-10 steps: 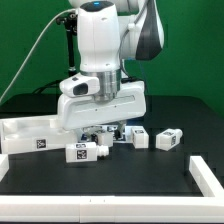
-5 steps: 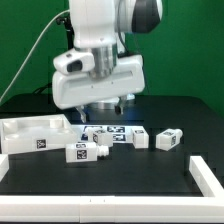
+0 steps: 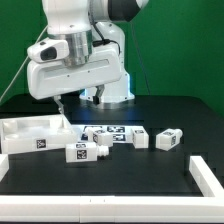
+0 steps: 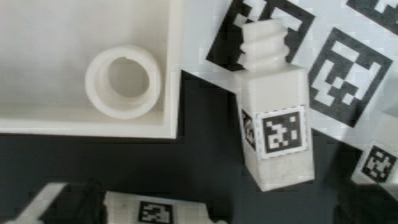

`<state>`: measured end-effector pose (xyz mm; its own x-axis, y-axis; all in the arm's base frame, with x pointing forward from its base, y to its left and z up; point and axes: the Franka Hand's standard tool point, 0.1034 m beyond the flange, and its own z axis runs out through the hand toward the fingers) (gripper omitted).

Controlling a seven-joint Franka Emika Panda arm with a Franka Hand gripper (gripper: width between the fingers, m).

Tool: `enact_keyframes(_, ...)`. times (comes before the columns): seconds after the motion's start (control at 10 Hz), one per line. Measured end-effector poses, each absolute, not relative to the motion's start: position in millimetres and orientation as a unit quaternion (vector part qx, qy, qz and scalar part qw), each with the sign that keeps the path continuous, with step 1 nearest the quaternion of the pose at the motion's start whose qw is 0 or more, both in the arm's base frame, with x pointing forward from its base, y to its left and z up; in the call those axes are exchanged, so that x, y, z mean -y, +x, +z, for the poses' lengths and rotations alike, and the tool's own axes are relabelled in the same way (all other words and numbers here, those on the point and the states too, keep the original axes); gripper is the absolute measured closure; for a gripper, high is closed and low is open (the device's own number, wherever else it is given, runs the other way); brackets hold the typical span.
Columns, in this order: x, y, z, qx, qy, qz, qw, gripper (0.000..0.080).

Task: Assemble one leg

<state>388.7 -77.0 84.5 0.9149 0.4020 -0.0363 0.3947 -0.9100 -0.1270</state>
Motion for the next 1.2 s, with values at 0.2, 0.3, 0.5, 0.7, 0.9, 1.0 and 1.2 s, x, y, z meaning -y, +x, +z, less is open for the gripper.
enact_keyframes(0.2, 77.1, 388.6, 84.4, 0.204, -0.977, 0.031, 0.059, 0.0150)
enact_keyframes(0.3, 81.1, 387.2, 84.9, 0.201, -0.977, 0.034, 0.064, 0.0150)
enact_keyframes(0.5, 120.2, 385.7, 95.1, 0.174, -0.982, 0.040, 0.063, 0.0150)
enact_keyframes(0.7, 165.6, 385.0, 102.8, 0.163, -0.984, 0.031, 0.059, 0.0150)
enact_keyframes(0.9, 169.7, 389.3, 101.7, 0.167, -0.983, 0.033, 0.061, 0.0150)
enact_keyframes(1.0, 169.0, 389.0, 101.2, 0.168, -0.983, 0.034, 0.061, 0.0150)
enact_keyframes(1.2, 169.0, 388.8, 100.8, 0.168, -0.983, 0.034, 0.061, 0.0150)
